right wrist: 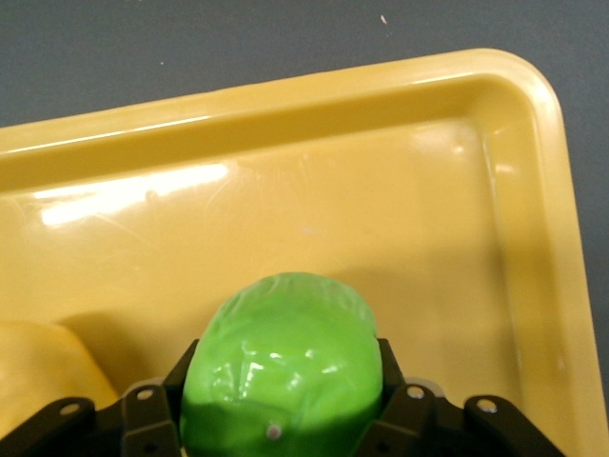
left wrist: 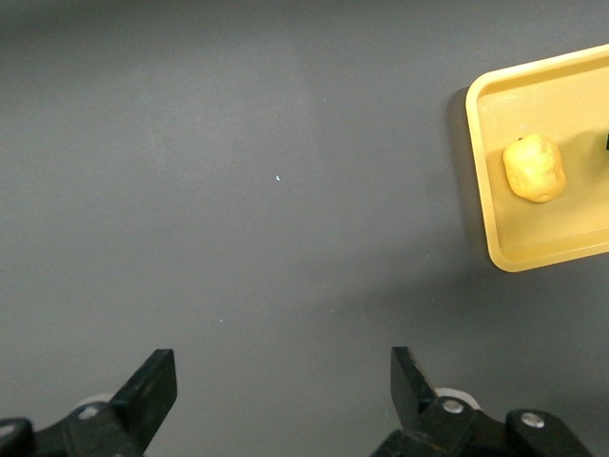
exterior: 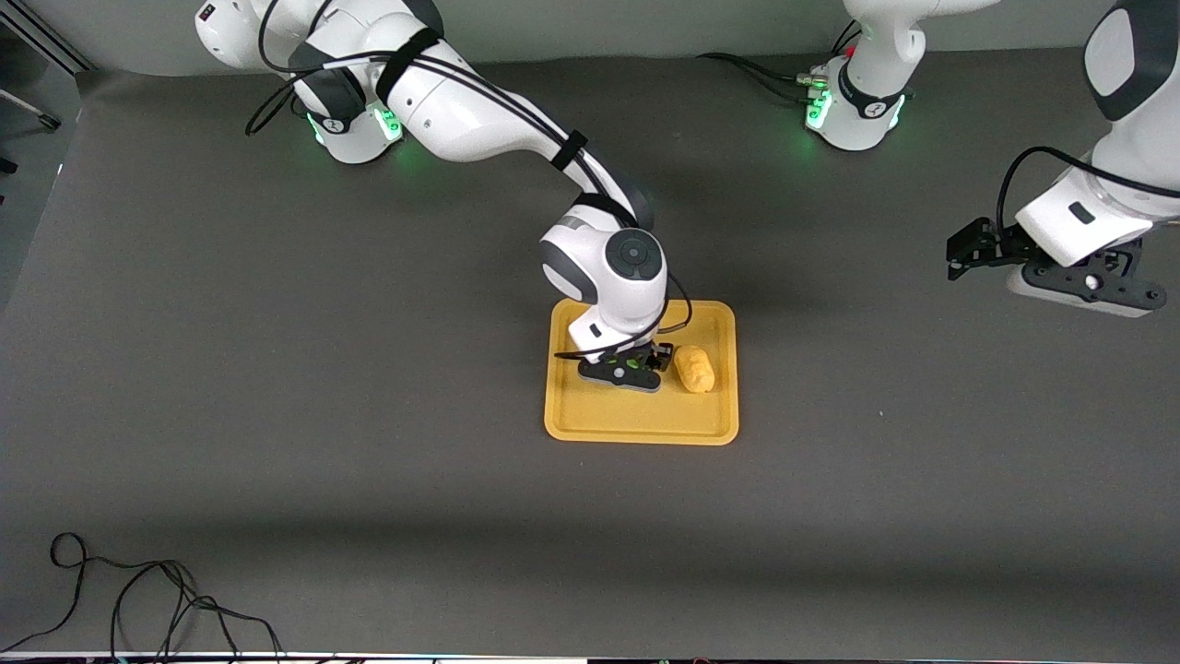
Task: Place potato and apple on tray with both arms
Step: 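Lower the apple onto the tray beside the potato with the right gripper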
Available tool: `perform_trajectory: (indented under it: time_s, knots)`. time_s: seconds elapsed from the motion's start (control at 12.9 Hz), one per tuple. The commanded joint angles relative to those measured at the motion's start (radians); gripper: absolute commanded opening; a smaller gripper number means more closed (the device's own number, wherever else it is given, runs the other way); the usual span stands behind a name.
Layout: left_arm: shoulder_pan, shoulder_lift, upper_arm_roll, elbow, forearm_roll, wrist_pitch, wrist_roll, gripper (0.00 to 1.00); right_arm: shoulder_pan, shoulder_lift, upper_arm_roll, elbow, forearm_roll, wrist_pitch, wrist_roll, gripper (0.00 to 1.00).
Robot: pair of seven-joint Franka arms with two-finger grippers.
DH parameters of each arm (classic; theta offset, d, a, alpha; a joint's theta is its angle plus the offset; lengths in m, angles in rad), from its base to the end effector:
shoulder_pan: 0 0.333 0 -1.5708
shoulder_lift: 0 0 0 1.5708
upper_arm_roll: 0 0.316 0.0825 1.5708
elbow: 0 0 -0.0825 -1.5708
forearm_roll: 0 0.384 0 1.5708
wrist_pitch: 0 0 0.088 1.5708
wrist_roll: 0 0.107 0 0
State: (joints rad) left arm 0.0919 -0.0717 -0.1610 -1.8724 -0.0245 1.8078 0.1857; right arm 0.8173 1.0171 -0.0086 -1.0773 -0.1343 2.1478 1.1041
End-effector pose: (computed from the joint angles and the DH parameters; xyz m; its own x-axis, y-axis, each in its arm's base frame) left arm 0.5397 -0.0416 0.5400 0.9692 -0.2461 0.0083 -0.2462 -0.9692 0.0110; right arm 0.5408 0.5618 0.2067 0.9674 -0.2163 0.1319 -0.2198 -0.9755 0.0120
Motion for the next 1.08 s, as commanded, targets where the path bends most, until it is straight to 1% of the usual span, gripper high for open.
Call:
perform_trajectory:
  time_s: [0.0, 0.08, 0.15, 0.31, 0.39, 0.46, 0.62, 0.7, 0.85, 1.01]
  knots:
    - [-0.001, 0.012, 0.008, 0.039, -0.009, -0.036, 0.018, 1.00, -0.004, 0.000, -0.002, -0.019, -0.030, 0.056, 0.010, 0.47]
    - [-0.001, 0.012, 0.008, 0.038, -0.009, -0.036, 0.018, 1.00, -0.004, 0.001, -0.002, -0.021, -0.030, 0.061, 0.010, 0.47]
    - [0.000, 0.013, 0.008, 0.036, -0.009, -0.036, 0.020, 1.00, -0.006, 0.001, -0.002, -0.021, -0.030, 0.061, 0.011, 0.51]
    - [0.002, 0.013, 0.011, 0.035, -0.011, -0.036, 0.027, 1.00, -0.007, 0.001, -0.002, -0.032, -0.030, 0.063, 0.010, 0.76]
    - [0.000, 0.013, 0.011, 0.036, -0.011, -0.036, 0.027, 1.00, -0.009, 0.000, -0.002, -0.032, -0.028, 0.063, 0.008, 0.91]
    - [0.000, 0.013, 0.011, 0.035, -0.011, -0.036, 0.027, 1.00, -0.010, -0.005, -0.004, -0.032, -0.028, 0.061, 0.006, 1.00]
    - [-0.001, 0.013, 0.011, 0.030, -0.011, -0.039, 0.027, 1.00, -0.010, -0.028, -0.004, -0.026, -0.028, 0.047, 0.005, 1.00]
    - [-0.001, 0.015, 0.011, 0.030, -0.011, -0.042, 0.029, 1.00, -0.010, -0.061, -0.004, -0.026, -0.027, 0.015, 0.005, 1.00]
    - [0.002, 0.020, 0.011, 0.032, -0.011, -0.042, 0.029, 1.00, -0.010, -0.127, -0.005, -0.006, -0.021, -0.102, 0.005, 1.00]
    - [0.003, 0.020, 0.012, 0.033, -0.011, -0.039, 0.031, 1.00, -0.010, -0.219, -0.001, -0.001, -0.016, -0.224, 0.006, 1.00]
